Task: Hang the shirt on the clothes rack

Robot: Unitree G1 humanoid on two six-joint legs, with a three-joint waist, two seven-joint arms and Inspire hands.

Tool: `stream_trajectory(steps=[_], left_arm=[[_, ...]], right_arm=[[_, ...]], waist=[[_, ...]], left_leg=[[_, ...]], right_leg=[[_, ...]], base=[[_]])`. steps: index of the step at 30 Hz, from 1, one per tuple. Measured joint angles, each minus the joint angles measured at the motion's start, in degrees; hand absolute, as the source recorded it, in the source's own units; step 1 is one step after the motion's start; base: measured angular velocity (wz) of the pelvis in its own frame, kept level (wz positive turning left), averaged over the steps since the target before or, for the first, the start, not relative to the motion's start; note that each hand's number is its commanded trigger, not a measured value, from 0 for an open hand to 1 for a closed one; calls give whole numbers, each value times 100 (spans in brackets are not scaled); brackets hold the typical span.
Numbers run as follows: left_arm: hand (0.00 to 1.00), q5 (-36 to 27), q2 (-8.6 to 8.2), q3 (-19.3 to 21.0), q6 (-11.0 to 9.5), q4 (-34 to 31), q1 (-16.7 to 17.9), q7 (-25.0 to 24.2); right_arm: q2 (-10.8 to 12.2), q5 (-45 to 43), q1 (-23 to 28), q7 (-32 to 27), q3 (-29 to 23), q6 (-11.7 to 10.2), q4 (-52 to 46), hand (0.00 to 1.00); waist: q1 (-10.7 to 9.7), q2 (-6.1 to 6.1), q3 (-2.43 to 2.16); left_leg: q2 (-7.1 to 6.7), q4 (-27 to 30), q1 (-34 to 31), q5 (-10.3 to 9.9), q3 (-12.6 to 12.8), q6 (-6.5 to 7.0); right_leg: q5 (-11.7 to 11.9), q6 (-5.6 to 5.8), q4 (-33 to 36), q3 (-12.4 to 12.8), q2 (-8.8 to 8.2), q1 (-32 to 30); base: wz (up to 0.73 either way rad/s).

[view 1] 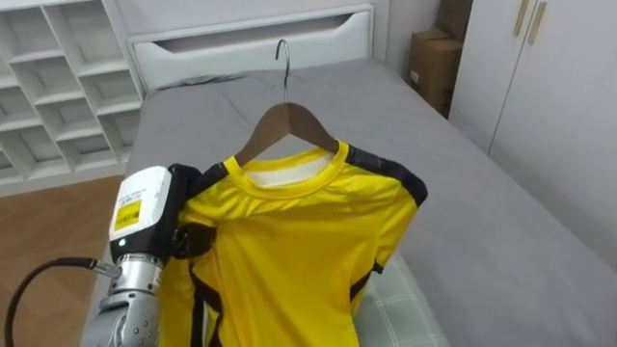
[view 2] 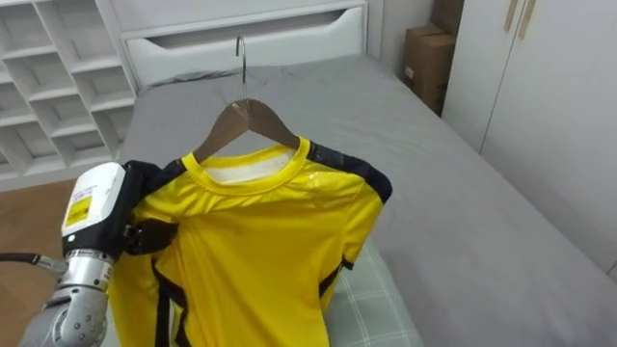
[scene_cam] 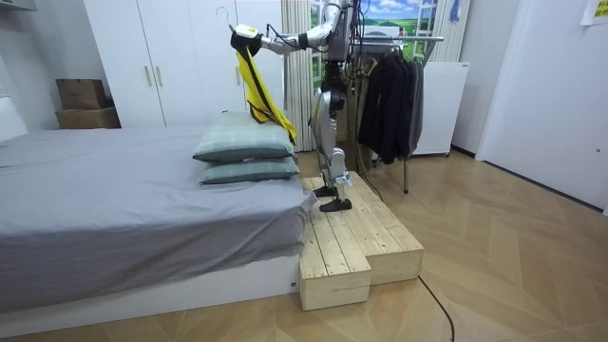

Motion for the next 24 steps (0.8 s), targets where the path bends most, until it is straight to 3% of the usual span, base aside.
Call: stream_trajectory(steps=[13, 19, 24], left_arm=[[100, 166, 352, -95, -102, -372, 8, 41], [100, 178, 371, -95, -226, -488, 8, 61], [100, 149, 445, -107, -241, -492, 5, 73]], right_arm=[[-57, -1161, -173, -690, -34, 14, -142, 0], [-220, -1823, -354, -1135, 0, -94, -910, 0], [-331, -2859, -474, -1423, 74, -129, -2168, 0]], waist=[[44, 39, -12], [195, 35, -21], [312, -63, -21]], left_leg=[[-1, -40, 11, 0, 16, 0], [3, -29, 9, 3, 14, -3], [2, 21, -9, 4, 26, -3]], right_leg=[[-16, 1, 11, -15, -7, -16], [-18, -3, 23, -24, -21, -18], [-57, -10, 113, -38, -16, -65]], base=[[0], [0], [-1]])
